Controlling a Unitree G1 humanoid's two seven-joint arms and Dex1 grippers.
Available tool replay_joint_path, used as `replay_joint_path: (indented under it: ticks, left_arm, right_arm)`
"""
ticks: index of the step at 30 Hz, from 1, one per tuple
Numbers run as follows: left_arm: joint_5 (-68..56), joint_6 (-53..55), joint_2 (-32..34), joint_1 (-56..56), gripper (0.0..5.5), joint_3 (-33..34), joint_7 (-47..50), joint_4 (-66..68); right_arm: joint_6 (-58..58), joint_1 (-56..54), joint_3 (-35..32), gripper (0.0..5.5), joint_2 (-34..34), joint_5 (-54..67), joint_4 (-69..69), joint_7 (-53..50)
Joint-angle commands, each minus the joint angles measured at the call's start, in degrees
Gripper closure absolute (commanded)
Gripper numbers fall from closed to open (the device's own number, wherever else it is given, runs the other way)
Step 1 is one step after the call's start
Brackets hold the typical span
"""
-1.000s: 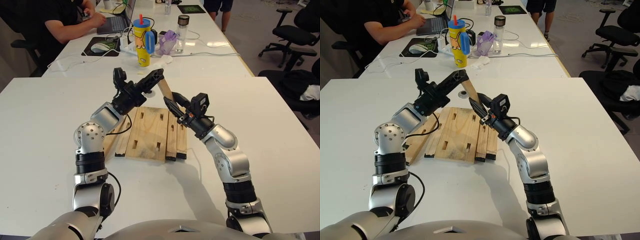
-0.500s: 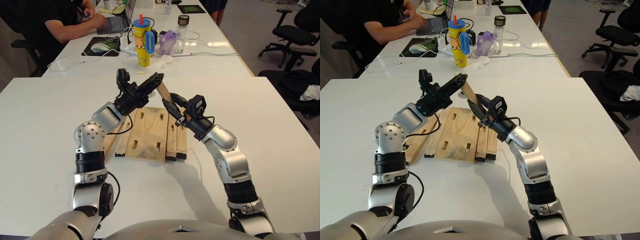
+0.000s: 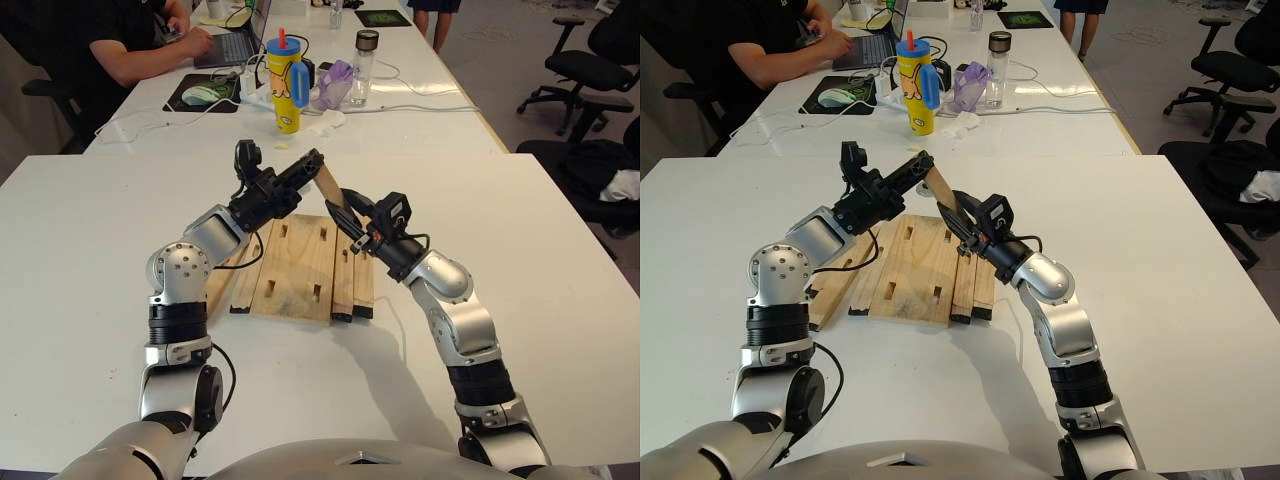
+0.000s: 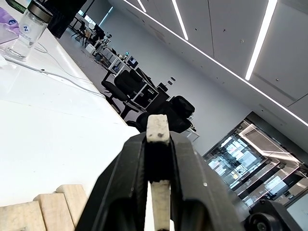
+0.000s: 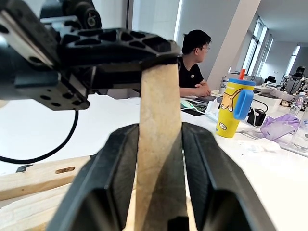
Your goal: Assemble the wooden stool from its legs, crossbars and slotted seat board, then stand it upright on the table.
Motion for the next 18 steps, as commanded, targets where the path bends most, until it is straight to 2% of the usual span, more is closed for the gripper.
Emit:
replay_joint_path:
  ticks: [1, 5, 9, 12, 15, 18]
  left_arm:
    - [3.6, -2.7, 1.6, 0.8, 5.05, -0.2, -0.2, 0.3]
    - [5.3, -7.1, 2.5, 3.8, 5.05, 3.7, 1.7, -2.2]
    - [4.8, -9.1, 3.8, 8.7, 5.05, 9.4, 6.0, -7.2]
    - [2.9, -9.0, 4.4, 14.2, 5.05, 13.7, 10.3, -15.4]
    - [0.8, -6.5, 4.3, 19.8, 5.05, 14.6, 14.5, -22.2]
    - [0.9, -6.1, 2.7, 20.4, 5.05, 12.4, 16.7, -21.8]
  right_arm:
    - [-1.4, -0.5, 0.8, 3.68, -1.4, -1.9, 0.3, 0.5]
    - [-0.6, 2.0, -1.3, 3.64, -2.8, -2.4, 1.6, -0.9]
    - [0.2, 5.1, -2.9, 3.08, -4.7, -3.4, 1.0, -2.4]
    - [2.7, 7.1, -6.5, 2.95, -3.9, -0.2, -1.1, -4.8]
    - [5.1, 8.3, -9.9, 2.95, -2.0, 1.7, -2.3, -8.7]
    - [6.2, 8.7, -11.1, 2.95, -0.5, 2.6, -3.7, -11.1]
